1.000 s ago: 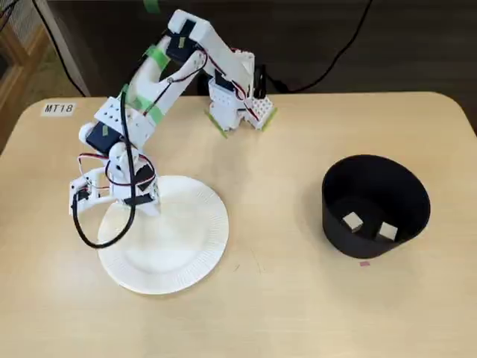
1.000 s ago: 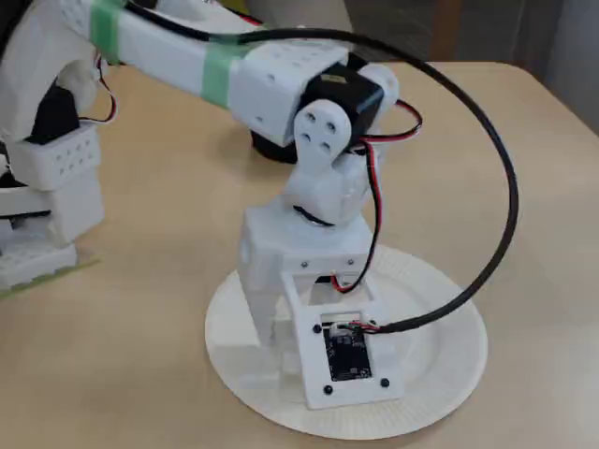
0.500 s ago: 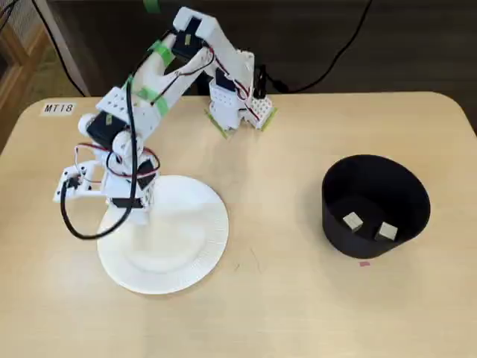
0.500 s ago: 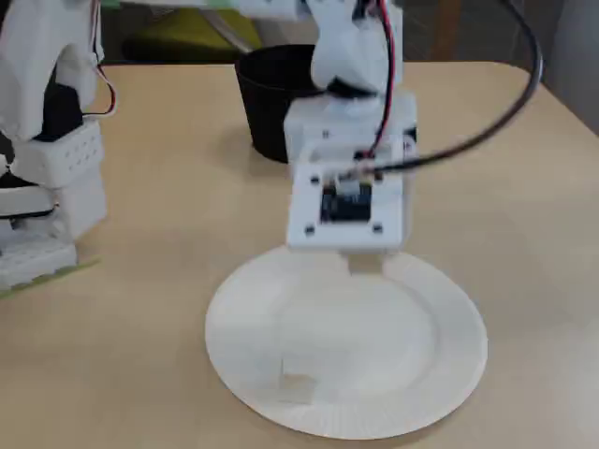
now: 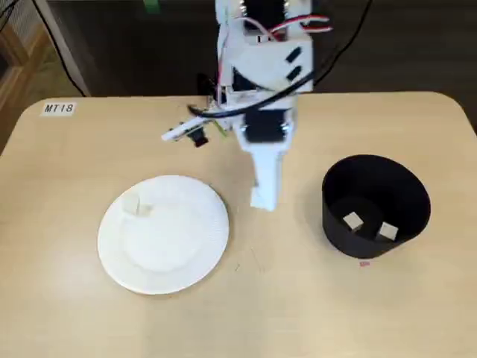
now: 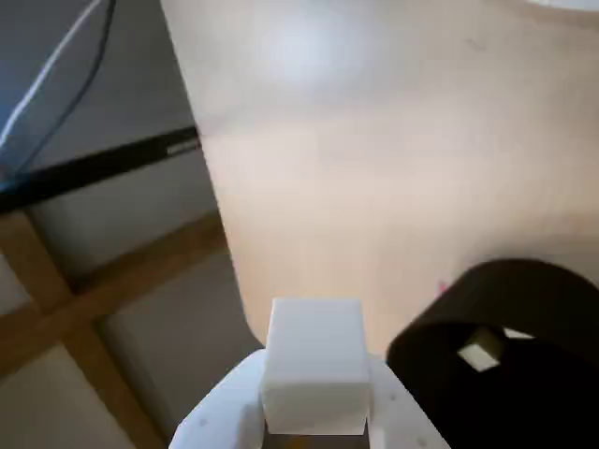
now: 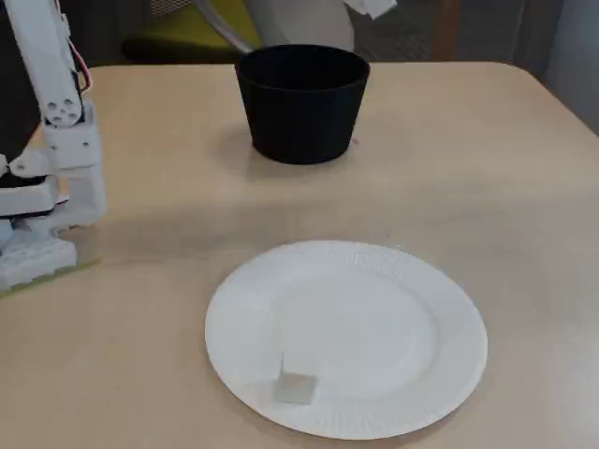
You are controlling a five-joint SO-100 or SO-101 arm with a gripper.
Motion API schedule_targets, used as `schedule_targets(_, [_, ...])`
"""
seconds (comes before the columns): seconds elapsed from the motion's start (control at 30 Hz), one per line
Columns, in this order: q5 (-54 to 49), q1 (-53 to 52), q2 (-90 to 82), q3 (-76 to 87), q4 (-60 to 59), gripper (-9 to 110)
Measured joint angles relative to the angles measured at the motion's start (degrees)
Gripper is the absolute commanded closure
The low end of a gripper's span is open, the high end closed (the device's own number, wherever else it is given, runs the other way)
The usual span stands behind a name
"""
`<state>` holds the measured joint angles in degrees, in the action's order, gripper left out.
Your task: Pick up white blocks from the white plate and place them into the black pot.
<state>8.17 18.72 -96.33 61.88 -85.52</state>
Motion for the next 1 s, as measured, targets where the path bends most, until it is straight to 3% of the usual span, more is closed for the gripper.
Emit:
schedule_targets(0.33, [-1.1, 18.9, 3.6, 0.1, -5.4, 104])
schedule_targets(0.7, [-0.3, 21.9, 10.5, 0.1, -1.1, 104])
schedule_targets(0.83, [-1.9, 21.8, 10.6, 0.1, 0.6, 70])
schedule_targets(1.0, [-4.0, 21.7, 10.6, 0.1, 0.9, 58])
